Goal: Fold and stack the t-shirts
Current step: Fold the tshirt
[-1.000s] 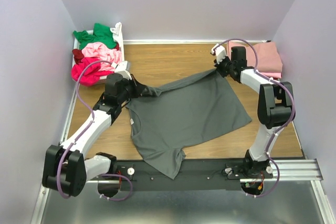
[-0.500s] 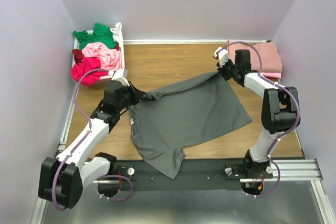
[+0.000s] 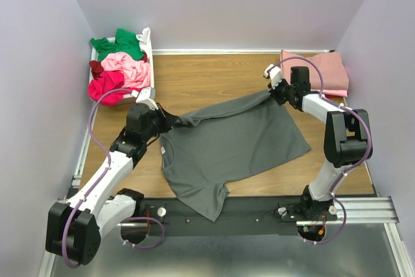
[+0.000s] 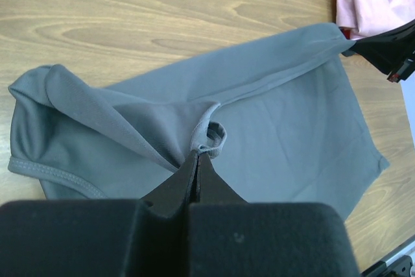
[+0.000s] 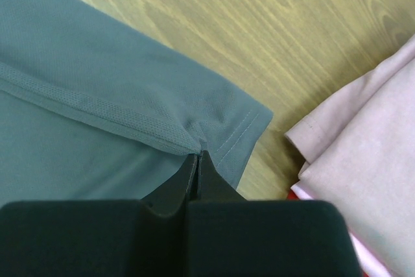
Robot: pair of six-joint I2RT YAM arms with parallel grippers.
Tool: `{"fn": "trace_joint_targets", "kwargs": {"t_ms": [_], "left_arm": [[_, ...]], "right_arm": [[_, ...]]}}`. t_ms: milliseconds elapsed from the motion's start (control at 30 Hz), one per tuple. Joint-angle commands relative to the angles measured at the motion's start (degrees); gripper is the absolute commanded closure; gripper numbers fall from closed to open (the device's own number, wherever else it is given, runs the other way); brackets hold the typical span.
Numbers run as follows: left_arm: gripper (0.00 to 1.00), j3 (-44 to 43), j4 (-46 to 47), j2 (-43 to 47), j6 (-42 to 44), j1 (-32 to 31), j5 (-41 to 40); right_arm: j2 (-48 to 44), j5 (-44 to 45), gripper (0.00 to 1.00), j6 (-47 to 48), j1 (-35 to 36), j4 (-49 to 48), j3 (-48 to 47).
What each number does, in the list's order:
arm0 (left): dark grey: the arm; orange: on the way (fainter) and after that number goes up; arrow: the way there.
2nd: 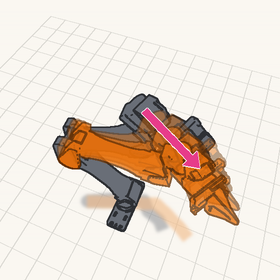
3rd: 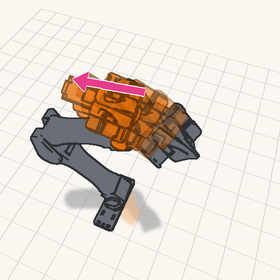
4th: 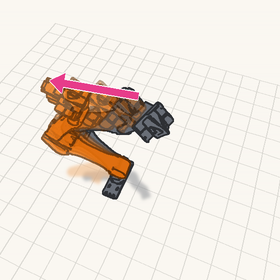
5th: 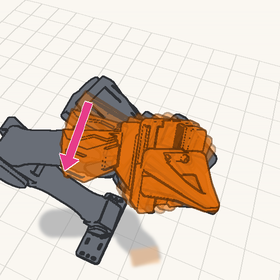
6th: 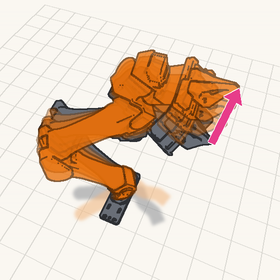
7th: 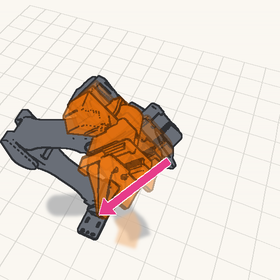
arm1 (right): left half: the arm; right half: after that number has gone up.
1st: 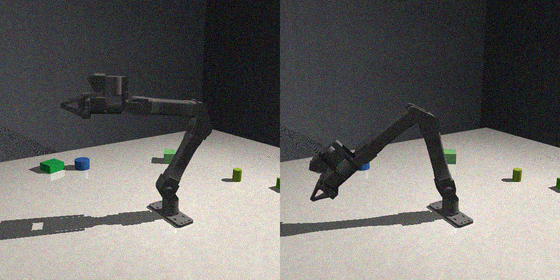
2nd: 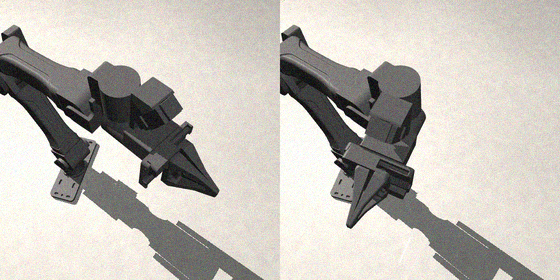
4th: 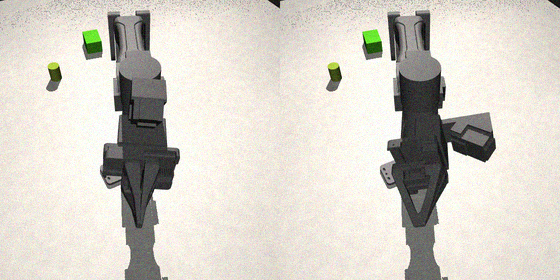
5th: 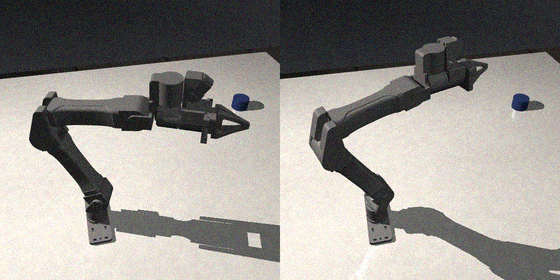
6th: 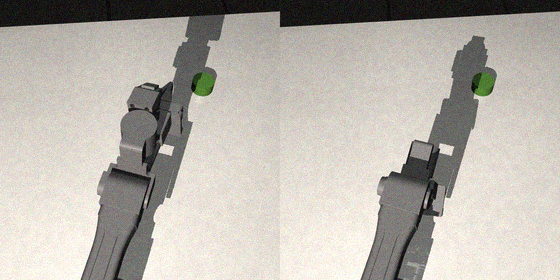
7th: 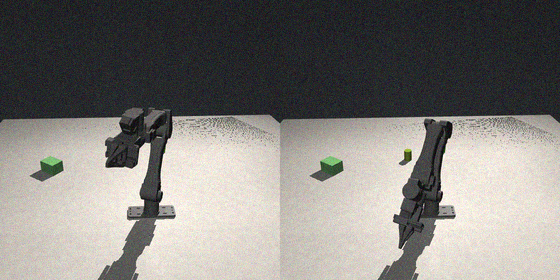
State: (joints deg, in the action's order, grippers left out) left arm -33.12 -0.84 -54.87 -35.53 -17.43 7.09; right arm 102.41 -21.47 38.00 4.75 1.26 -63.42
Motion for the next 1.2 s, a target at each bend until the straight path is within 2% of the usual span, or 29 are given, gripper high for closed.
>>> {"fn": "trace_joint_targets", "kwargs": {"t_ms": [0, 133, 200, 233, 300, 333, 433, 800, 967, 1033, 1067, 1100, 1167], "left_arm": [[1.0, 1.04, -0.92, 0.73, -0.59, -0.5, -0.94], [1.0, 1.22, -0.92, 0.47, -0.59, -0.59, -0.76], [1.0, 1.31, -0.83, 0.12, -0.51, -0.59, -0.24], [1.0, 1.39, -0.65, 0.03, -0.51, -0.67, -0.15], [1.0, 1.66, -0.57, -0.23, -0.42, -0.76, 0.2], [1.0, 1.75, -0.48, -0.41, -0.42, -0.85, 0.38], [1.0, 2.62, -0.39, -0.76, -0.59, -1.11, 0.38], [1.0, 5.61, -1.79, -1.55, -2.79, -1.91, -1.03], [0.99, 6.58, -2.15, -4.1, -2.79, -2.34, 3.18], [0.77, 6.67, -4.07, -4.8, -4.54, -2.69, 5.81], [0.56, 6.76, -4.25, -4.89, -4.98, -3.31, 6.44], [0.43, 6.41, -6.87, -4.55, -6.12, -3.57, 6.44], [0.31, 4.83, -9.94, -3.41, -6.92, -3.75, 4.61]], "right_arm": [[-1.42, 0.47, 0.97, 1.73, -0.45, -0.29, 1.19], [-1.95, 1.52, 0.93, 2.43, -0.62, -0.29, 1.98], [-2.65, 2.22, 0.79, 2.87, -0.71, -0.12, 3.12], [-4.05, 2.4, 0.68, 2.96, -0.88, 0.06, 3.65], [-6.33, 1.79, 0.52, 2.87, -1.5, 0.32, 5.48], [-8.61, 1.53, 0.38, 2.35, -1.5, 1.11, 5.85], [-14.05, -0.67, 0.21, 0.51, -1.5, 4.18, 6.64], [-24.89, -11.47, 0.18, -9.69, -1.59, 9.38, 9.71], [-27.53, -13.15, 0.18, -12.07, -1.59, 9.91, 11.21], [-28.4, -14.38, 0.18, -13.21, -1.59, 10.17, 11.65], [-28.84, -14.73, 0.18, -13.56, -1.59, 10.26, 11.74], [-29.19, -14.74, 0.18, -14.87, -1.5, 10.43, 11.74], [-30.68, -15.09, 0.18, -16.36, -1.59, 10.61, 11.74]]}}
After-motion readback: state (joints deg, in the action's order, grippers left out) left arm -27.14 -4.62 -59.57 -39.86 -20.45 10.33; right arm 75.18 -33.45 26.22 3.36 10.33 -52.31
